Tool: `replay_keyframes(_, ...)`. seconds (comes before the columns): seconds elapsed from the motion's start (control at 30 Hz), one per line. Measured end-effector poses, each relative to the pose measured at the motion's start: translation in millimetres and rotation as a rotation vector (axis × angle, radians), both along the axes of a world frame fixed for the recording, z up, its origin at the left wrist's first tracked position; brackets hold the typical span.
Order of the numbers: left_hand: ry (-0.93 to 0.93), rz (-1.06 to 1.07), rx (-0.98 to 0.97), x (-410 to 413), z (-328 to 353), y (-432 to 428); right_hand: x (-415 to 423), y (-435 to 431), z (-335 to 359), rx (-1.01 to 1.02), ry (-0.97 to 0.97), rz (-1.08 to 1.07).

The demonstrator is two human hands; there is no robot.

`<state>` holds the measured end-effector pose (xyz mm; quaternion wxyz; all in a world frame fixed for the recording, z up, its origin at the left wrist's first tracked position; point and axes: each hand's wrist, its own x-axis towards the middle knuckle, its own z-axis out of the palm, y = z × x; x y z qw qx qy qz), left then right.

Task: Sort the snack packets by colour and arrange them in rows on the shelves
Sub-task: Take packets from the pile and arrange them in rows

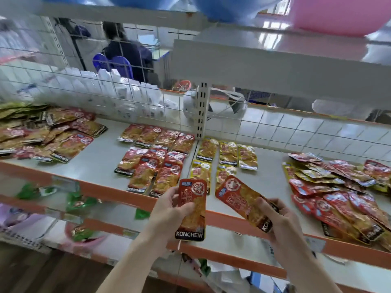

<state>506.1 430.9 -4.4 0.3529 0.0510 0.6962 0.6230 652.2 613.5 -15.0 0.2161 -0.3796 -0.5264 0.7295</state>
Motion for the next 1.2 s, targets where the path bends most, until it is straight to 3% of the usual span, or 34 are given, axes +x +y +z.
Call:
replay_keyframes(0.17, 0.047, -0.014, -0.042, -18.9, -6.0, -31.2, -11.4, -40.5, -4.2, -0.178, 0.067, 0.003)
replay_keyframes(0.6, -0.072, 0.123, 0.052, -31.8, -9.4, -47.8, -43.5, -68.6, -0.9, -0.267, 0.039, 0.239)
replay_keyframes(1.0, 0.069, 0.270, -0.030, -40.5, 1.2, -67.5, -76.2, -71.7, 11.3, -0.049, -0.013, 0.376)
replay_keyframes(1.2, 0.076, 0.284, 0.017, -56.5, 1.5, -91.2, -94.1, -91.8, 13.1, 0.004, -0.009, 0.382)
